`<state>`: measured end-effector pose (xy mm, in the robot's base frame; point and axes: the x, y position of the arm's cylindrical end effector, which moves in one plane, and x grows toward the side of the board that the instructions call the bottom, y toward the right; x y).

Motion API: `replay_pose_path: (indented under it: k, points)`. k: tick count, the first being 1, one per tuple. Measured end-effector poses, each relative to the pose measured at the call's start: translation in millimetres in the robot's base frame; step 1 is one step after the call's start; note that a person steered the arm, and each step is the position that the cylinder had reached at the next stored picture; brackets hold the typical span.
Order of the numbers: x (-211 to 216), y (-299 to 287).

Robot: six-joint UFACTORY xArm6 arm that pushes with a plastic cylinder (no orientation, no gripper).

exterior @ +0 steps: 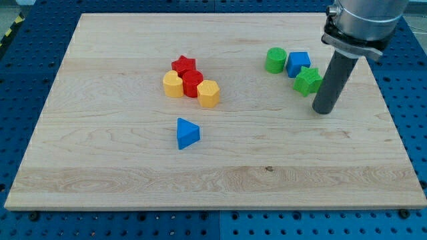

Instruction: Move blue triangle vertically towards yellow hexagon

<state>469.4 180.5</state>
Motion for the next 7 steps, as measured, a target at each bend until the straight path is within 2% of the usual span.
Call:
replay_pose_path:
  k: [1, 7]
  points:
    - [17, -1]
    - [46, -5]
